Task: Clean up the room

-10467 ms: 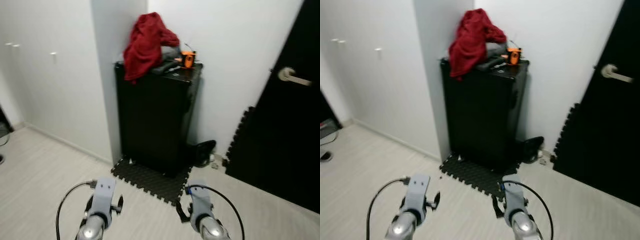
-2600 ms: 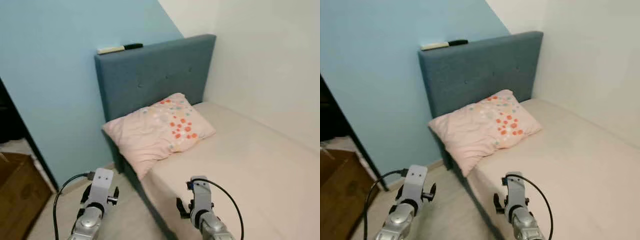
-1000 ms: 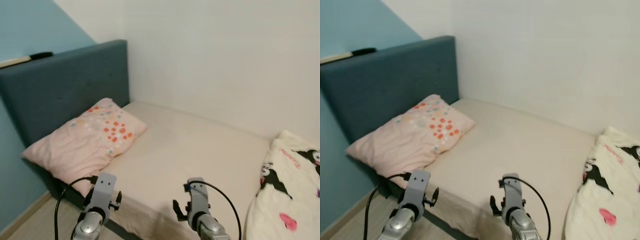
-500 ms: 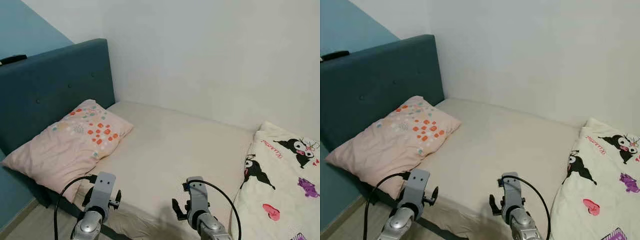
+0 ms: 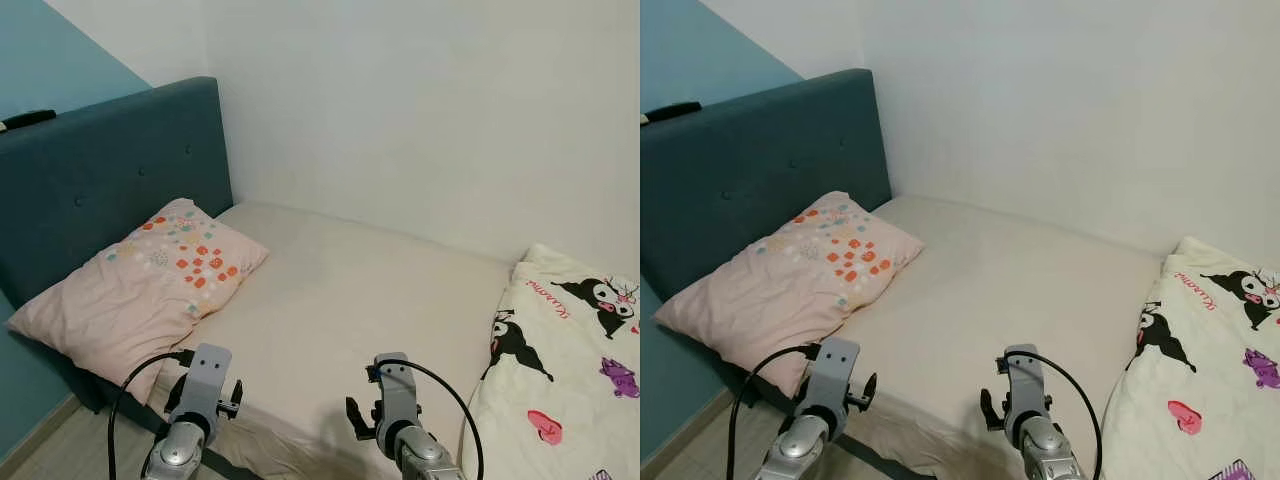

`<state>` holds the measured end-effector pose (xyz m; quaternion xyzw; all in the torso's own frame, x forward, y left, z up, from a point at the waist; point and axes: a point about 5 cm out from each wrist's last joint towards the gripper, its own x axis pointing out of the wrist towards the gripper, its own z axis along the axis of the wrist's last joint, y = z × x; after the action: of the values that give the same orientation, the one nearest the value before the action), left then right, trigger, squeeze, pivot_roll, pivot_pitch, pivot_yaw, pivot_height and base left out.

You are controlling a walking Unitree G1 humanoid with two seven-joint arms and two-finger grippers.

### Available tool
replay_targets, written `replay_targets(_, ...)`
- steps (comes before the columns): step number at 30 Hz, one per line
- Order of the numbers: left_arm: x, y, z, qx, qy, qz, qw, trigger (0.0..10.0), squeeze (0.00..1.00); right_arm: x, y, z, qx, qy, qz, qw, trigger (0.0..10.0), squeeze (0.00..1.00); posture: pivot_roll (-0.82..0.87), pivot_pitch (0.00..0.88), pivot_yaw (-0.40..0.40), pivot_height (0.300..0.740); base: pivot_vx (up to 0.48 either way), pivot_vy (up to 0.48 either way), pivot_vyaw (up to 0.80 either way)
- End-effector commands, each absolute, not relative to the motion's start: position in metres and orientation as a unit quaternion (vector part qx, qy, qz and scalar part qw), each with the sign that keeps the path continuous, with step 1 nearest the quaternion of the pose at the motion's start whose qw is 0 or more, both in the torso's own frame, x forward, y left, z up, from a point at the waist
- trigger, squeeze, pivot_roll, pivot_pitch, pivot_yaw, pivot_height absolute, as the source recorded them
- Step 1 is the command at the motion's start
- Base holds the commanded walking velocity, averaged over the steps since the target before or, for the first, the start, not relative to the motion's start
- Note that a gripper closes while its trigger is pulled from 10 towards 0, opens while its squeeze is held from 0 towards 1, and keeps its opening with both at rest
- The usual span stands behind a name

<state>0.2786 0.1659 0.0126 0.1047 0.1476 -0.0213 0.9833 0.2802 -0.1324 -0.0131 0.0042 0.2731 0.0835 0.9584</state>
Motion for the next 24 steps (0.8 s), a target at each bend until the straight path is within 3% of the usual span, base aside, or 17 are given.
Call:
replay_targets(1, 0.2756, 0.1677, 0.0079, 0.111, 0.161, -0.022, 0.98, 10.0, 0.0, 0.2806, -0.1311, -0.0133, 0.005, 0.278, 0.086, 0.957, 10.0, 0.0, 0.01, 0.012, -0.036, 0.74, 0.0, 0.0, 0.0)
replay_targets(24, 0.2746, 0.1667, 0.0072, 0.107, 0.162, -0.019, 0.981, 10.0, 0.0, 0.2811, -0.1331, -0.0129, 0.007, 0.28, 0.088, 0.956, 10.0, 0.0, 0.0, 0.01, -0.045, 0.74, 0.0, 0.0, -0.8)
